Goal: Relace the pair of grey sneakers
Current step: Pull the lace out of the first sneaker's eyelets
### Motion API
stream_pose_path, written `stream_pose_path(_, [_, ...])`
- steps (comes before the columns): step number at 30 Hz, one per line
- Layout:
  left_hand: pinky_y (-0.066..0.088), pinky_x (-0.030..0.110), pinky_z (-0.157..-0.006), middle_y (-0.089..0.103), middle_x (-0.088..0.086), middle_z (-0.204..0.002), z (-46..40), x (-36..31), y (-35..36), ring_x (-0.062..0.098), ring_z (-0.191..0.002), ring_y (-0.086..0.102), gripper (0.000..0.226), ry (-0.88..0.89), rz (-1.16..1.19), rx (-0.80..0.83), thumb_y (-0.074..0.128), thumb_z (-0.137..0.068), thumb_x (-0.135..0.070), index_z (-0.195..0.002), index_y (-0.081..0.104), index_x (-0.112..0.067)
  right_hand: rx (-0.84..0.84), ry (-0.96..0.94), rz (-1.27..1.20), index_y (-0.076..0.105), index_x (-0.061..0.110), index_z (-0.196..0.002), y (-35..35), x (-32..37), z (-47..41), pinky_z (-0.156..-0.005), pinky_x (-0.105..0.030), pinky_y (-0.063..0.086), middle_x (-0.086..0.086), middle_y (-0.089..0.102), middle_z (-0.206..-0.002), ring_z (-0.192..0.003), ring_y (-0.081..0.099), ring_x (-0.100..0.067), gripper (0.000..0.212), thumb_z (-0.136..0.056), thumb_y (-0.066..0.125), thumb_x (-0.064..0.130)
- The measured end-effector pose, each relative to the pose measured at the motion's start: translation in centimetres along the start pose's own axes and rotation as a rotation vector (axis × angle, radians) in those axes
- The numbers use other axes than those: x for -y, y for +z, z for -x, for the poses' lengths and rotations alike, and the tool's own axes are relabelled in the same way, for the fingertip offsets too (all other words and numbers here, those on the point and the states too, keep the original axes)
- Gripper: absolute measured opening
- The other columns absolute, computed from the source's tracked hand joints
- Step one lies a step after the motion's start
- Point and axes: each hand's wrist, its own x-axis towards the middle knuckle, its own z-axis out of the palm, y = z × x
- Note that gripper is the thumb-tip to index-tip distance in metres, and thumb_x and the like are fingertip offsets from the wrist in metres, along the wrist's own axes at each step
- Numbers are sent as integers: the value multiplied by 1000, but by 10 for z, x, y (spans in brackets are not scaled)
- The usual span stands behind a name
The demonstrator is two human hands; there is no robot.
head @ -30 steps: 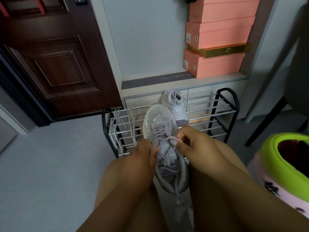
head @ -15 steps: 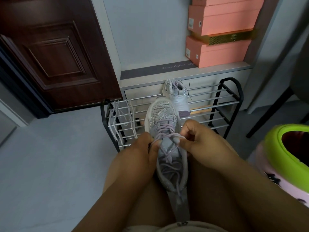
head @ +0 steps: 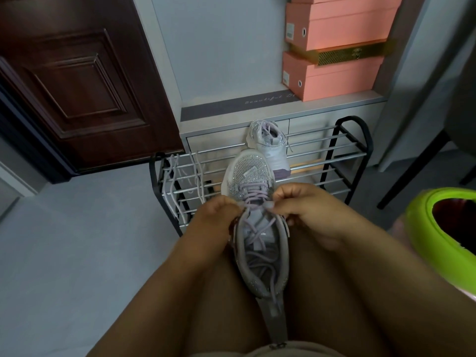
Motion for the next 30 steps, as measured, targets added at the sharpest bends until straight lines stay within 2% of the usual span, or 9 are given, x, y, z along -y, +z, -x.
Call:
stream_pose_path(5, [49,24,-59,62,5,-65,-5,-2,-8,15,-62,58,37,-2,303,100,49,-95,-17,-62,64,-13,-31,-63,-155,50,5,-65,-6,4,-7,-53,-17,37,1,56,-48,-47,48,-7,22,-84,56,-4])
stream_pose_path(9, [54,24,-62,54,4,-55,-15,-9,-20,15,-56,60,23,34,306,45,55,-91,-11,-68,56,-11,-2,-98,-198,49,9,-68,-14,13,-10,-49,-19,36,3,45,-42,-46,43,-14,17,-81,58,2])
stream_pose_path(11, [54,26,-57,44,0,-48,-17,-13,-26,12,-45,50,12,39,415,58,62,-82,-15,-74,54,-10,1,-89,-340,51,11,-74,-30,19,-12,-47,-20,43,5,45,-41,-44,45,-13,12,-72,61,6])
stream_pose_path(13, [43,21,-41,38,-2,-46,-17,-15,-31,8,-37,34,16,34,488,85,65,-74,-18,-78,52,-10,8,-104,-478,52,15,-76,-50,20,-13,-45,-19,41,8,39,-42,-40,35,-8,13,-70,60,7])
stream_pose_path(15, [29,15,-36,41,-1,-47,-18,-15,-37,6,-35,28,11,34,406,53,64,-79,-13,-78,53,-11,-12,-132,-496,51,17,-76,-64,16,-14,-40,-13,27,10,37,-44,-36,26,-3,13,-72,58,7])
stream_pose_path(18, [36,18,-38,51,3,-53,-21,-13,-54,9,-41,40,14,141,-55,-41,65,-86,-15,-73,61,-18,-85,-193,-344,52,16,-73,-72,4,-13,-38,-11,21,10,35,-45,-35,24,-2,11,-71,61,9])
stream_pose_path(23, [43,10,-56,64,-11,-72,-24,-11,-50,3,-60,57,20,338,-559,119,62,-80,-44,-68,66,-28,-63,-283,132,63,17,-70,-53,-2,-13,-46,-16,30,5,43,-58,-48,35,-6,12,-69,69,27])
stream_pose_path(25, [39,9,-56,60,-18,-69,-26,-7,-40,0,-61,54,30,387,-651,166,53,-82,-51,-62,60,-30,-21,-295,323,65,15,-73,-40,-2,-13,-54,-16,38,1,51,-63,-56,45,-5,16,-73,69,30])
stream_pose_path(30, [34,14,-53,45,-6,-60,-25,3,-31,3,-57,43,44,411,-568,201,44,-84,-50,-63,53,-13,82,-348,582,62,3,-75,-19,-4,-10,-59,-11,37,5,53,-68,-61,46,0,18,-81,70,18])
